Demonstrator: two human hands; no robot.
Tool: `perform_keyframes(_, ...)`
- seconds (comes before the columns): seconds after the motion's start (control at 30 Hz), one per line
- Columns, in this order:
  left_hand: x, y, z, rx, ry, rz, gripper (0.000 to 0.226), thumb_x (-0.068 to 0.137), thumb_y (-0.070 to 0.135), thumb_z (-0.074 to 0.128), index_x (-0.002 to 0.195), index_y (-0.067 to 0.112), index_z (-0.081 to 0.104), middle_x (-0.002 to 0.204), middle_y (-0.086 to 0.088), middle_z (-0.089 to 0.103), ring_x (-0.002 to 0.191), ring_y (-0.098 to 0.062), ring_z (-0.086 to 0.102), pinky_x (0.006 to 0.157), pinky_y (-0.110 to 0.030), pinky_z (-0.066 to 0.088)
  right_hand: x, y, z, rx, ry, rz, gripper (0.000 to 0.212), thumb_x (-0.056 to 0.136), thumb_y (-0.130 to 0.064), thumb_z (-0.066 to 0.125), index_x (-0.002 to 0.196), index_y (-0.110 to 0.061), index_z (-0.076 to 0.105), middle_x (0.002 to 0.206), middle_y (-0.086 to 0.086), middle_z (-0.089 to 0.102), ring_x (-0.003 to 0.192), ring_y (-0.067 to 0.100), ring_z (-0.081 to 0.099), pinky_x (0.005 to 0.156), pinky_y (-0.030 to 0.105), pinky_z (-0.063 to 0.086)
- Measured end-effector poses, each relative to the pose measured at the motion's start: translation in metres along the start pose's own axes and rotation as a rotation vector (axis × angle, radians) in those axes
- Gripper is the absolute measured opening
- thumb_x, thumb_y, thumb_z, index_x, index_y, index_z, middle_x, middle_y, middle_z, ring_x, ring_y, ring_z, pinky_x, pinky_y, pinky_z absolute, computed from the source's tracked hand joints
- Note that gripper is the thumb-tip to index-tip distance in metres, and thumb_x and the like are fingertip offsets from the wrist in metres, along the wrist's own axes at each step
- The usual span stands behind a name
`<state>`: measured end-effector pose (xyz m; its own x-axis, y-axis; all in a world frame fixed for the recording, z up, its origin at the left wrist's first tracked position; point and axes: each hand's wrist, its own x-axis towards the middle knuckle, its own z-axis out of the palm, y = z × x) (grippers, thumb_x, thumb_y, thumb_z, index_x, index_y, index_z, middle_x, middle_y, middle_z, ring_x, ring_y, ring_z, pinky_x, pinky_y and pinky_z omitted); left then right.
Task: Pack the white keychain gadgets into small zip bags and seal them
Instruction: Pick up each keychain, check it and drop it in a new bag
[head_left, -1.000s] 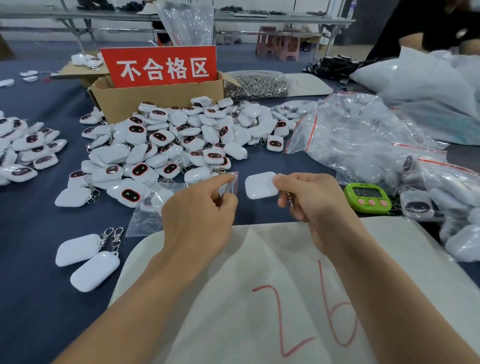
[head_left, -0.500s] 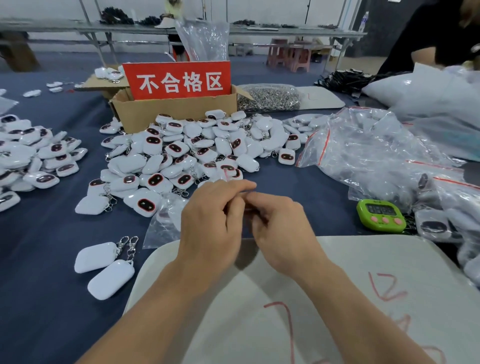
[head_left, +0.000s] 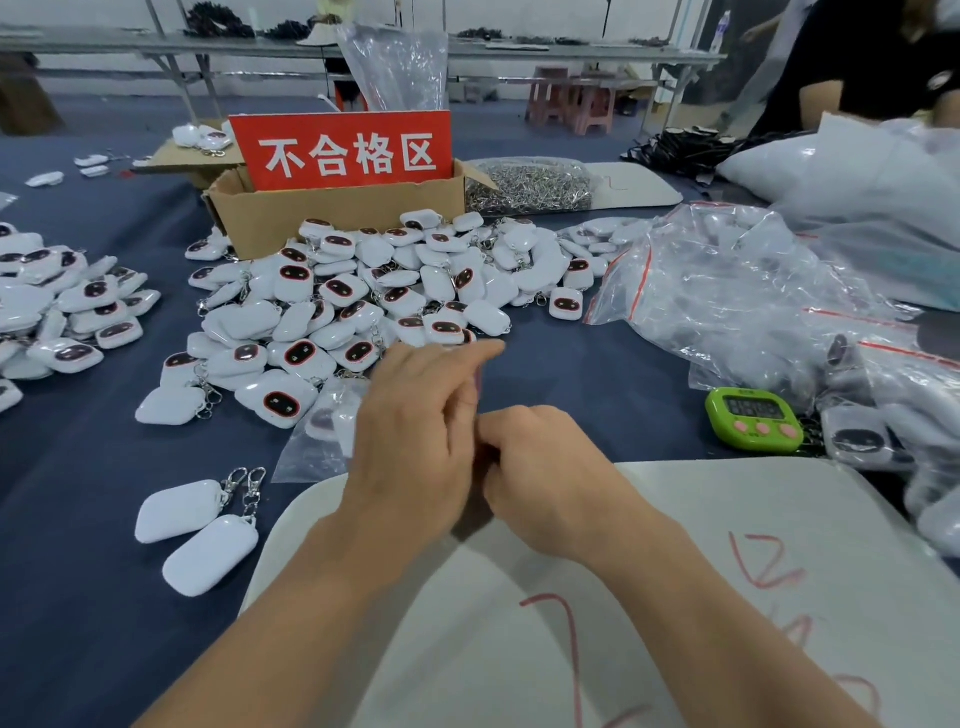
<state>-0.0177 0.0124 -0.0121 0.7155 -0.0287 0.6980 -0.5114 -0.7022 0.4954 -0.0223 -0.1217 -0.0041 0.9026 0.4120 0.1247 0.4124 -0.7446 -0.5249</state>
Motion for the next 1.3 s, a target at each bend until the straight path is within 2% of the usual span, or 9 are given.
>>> perform_keyframes(0.13,-0.001,0.003,-0.003,-0.011,0.031,0.075,0.038,0.098,0.003,0.051,0.129,0.013,0.069,0.092,0.014,0.053,0.089,-0.008,0.044,0.082,-0.015,0.034,0.001,0.006,0.002,0.261,0.202,0.104,0.019,0.092,-0.017,0.067,0.081,-0.032,0.073,0.053,-0.004,0.053,0.052,0.013,0.044,0.054,0.027,0.037)
perform_keyframes(0.3,0.017,-0.012,-0.028,-0.179,0.387,-0.283,0.040,0.102,0.015,0.043,0.131,0.024,0.068,0.117,0.012,0.069,0.109,-0.007,0.062,0.099,-0.021,0.047,0.005,0.026,-0.002,0.599,0.644,0.242,0.008,0.089,-0.034,0.070,0.091,-0.037,0.077,0.061,0.004,0.062,0.053,0.013,0.048,0.054,0.027,0.044)
perform_keyframes(0.4,0.037,-0.021,-0.050,-0.247,0.582,-0.272,0.041,0.100,0.010,0.042,0.130,0.020,0.068,0.122,0.011,0.070,0.113,-0.001,0.062,0.099,-0.025,0.048,0.011,0.036,0.008,0.396,0.488,0.345,0.016,0.093,-0.026,0.069,0.105,-0.032,0.078,0.075,-0.004,0.071,0.063,0.002,0.058,0.066,0.020,0.049)
perform_keyframes(0.5,0.046,-0.026,-0.063,-0.203,0.623,-0.155,0.040,0.102,0.011,0.041,0.133,0.014,0.067,0.120,0.010,0.070,0.111,-0.006,0.064,0.094,-0.023,0.048,0.025,0.029,0.018,0.112,0.272,0.235,0.046,0.096,-0.021,0.060,0.140,-0.034,0.061,0.118,-0.005,0.066,0.115,0.012,0.056,0.101,0.028,0.045)
perform_keyframes(0.67,0.022,-0.013,-0.034,-0.066,0.223,-0.088,0.036,0.102,0.019,0.046,0.130,0.026,0.068,0.094,0.018,0.059,0.085,0.004,0.052,0.081,-0.006,0.036,0.046,0.015,0.027,-0.130,0.071,-0.016,0.053,0.097,-0.022,0.057,0.149,-0.027,0.049,0.153,-0.011,0.050,0.139,0.016,0.039,0.108,0.040,0.036)
perform_keyframes(0.8,0.005,-0.015,-0.003,0.033,-0.236,-0.254,0.043,0.097,0.016,0.055,0.137,0.030,0.063,0.081,0.007,0.058,0.086,-0.019,0.058,0.078,-0.031,0.043,0.043,0.025,0.022,-0.035,0.160,0.047,0.012,0.089,-0.014,0.060,0.101,-0.019,0.060,0.100,-0.007,0.062,0.100,0.028,0.056,0.078,0.037,0.039)
perform_keyframes(0.87,0.003,-0.021,0.005,0.045,-0.372,-0.342,0.056,0.093,0.018,0.058,0.146,0.036,0.051,0.079,0.007,0.064,0.088,-0.021,0.062,0.076,-0.035,0.046,0.038,0.030,0.017,-0.045,0.151,0.079,0.022,0.091,-0.013,0.062,0.112,-0.021,0.065,0.107,-0.006,0.062,0.106,0.024,0.054,0.087,0.038,0.042)
perform_keyframes(0.97,0.000,-0.025,0.006,-0.015,-0.422,-0.374,0.069,0.085,0.026,0.063,0.149,0.040,0.043,0.071,0.017,0.061,0.075,-0.002,0.059,0.065,-0.017,0.040,0.030,0.034,0.010,-0.003,0.185,0.097,0.029,0.092,-0.013,0.067,0.120,-0.021,0.068,0.122,-0.004,0.062,0.117,0.022,0.051,0.100,0.033,0.040)
perform_keyframes(1.3,0.005,-0.038,-0.004,0.005,-0.354,-0.304,0.058,0.071,0.038,0.053,0.127,0.044,0.064,0.067,0.010,0.059,0.072,-0.005,0.057,0.064,-0.018,0.042,0.011,0.042,-0.002,0.151,0.248,0.292,0.009,0.105,-0.030,0.052,0.101,-0.031,0.061,0.081,-0.004,0.067,0.077,0.017,0.059,0.071,0.032,0.048)
